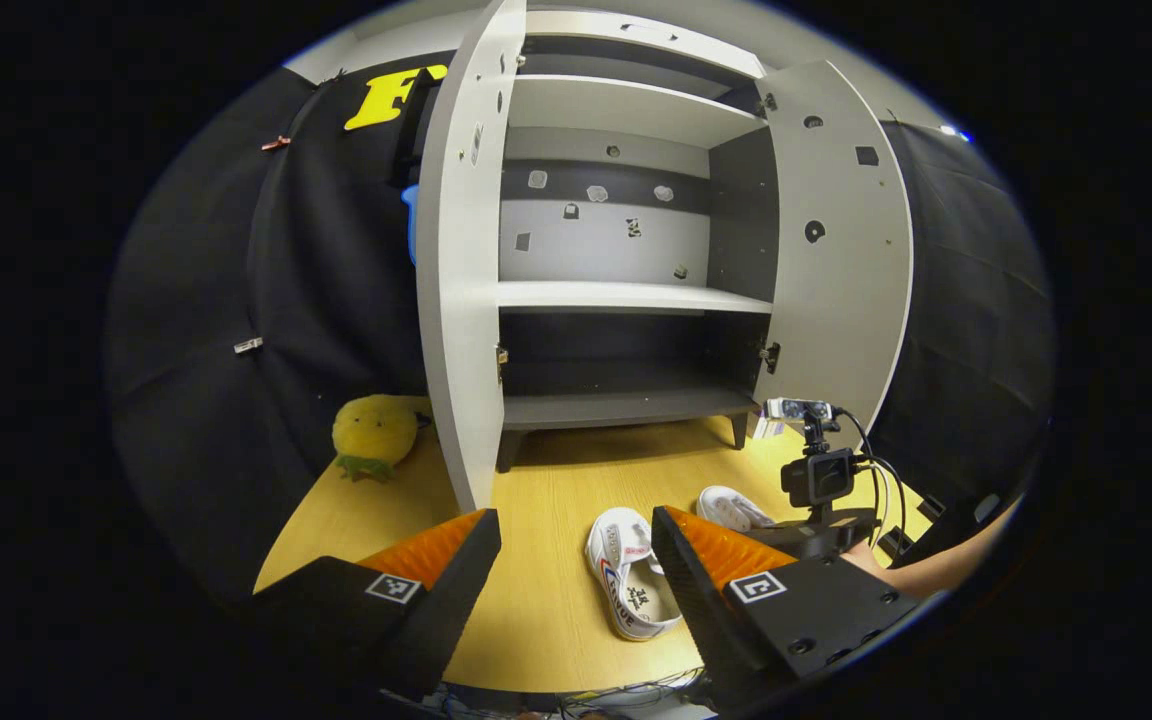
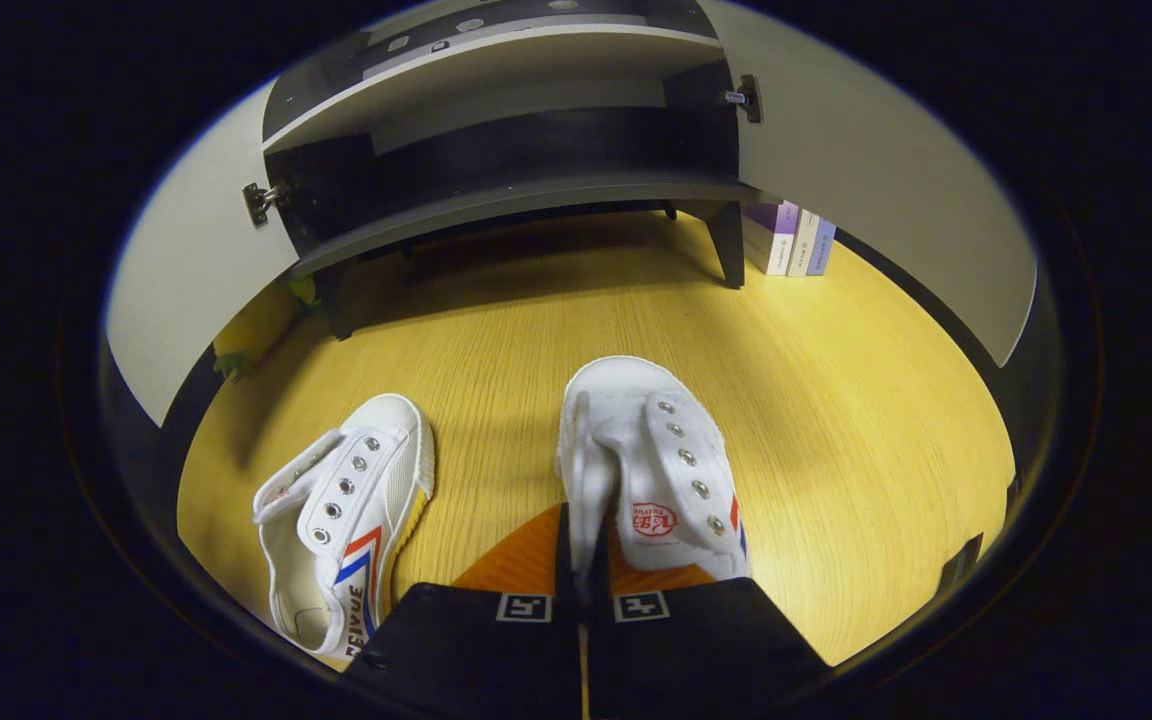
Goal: Grab one shoe with the right hand and put it into the shoe cabinet, grab the other shoe with the left hand and put it into the shoe cabinet; then close the right door with the right hand and the left door with the left hand.
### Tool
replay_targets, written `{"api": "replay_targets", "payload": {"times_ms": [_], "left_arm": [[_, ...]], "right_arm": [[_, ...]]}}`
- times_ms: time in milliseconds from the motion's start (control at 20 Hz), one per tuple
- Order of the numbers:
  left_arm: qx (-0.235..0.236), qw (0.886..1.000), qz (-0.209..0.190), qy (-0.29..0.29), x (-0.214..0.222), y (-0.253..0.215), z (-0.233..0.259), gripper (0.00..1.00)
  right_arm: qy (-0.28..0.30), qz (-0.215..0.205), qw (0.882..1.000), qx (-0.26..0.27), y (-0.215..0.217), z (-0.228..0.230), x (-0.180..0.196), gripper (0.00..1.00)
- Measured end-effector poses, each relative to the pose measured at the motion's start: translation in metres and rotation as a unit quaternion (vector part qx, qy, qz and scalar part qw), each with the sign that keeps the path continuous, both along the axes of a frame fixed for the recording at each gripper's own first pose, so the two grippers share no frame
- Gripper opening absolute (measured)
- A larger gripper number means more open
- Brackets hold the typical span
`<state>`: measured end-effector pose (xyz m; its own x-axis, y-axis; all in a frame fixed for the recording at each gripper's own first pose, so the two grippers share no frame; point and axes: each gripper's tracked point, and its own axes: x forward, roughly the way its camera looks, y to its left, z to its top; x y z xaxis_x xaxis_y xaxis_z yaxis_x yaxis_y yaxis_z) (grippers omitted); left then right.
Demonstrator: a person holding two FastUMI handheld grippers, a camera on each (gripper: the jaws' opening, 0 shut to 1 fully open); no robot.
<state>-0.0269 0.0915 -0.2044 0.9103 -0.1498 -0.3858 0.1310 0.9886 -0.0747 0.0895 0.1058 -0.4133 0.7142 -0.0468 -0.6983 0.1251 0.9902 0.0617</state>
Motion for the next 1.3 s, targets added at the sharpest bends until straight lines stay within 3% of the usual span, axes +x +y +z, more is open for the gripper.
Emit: {"api": "replay_targets", "payload": {"times_ms": [250, 450, 600, 950, 1300], "left_arm": [[0.003, 1.000, 0.000, 0.002, -0.007, -0.002, 0.003, 0.95], [0.015, 1.000, -0.007, -0.019, -0.011, -0.002, 0.015, 0.95], [0.017, 0.999, -0.019, -0.027, -0.014, -0.004, 0.018, 0.95], [0.035, 0.996, -0.033, -0.077, -0.014, 0.005, 0.043, 0.95], [0.049, 0.992, -0.024, -0.110, -0.014, 0.013, 0.066, 0.95]], "right_arm": [[-0.008, -0.007, 1.000, 0.012, -0.002, 0.005, 0.003, 0.05], [-0.049, -0.018, 0.998, 0.041, 0.004, 0.039, 0.005, 0.05], [-0.066, -0.010, 0.998, 0.015, 0.003, 0.062, -0.002, 0.05], [-0.141, 0.044, 0.988, -0.038, 0.016, 0.161, -0.008, 0.05], [-0.243, 0.077, 0.964, -0.071, 0.039, 0.292, 0.021, 0.05]]}}
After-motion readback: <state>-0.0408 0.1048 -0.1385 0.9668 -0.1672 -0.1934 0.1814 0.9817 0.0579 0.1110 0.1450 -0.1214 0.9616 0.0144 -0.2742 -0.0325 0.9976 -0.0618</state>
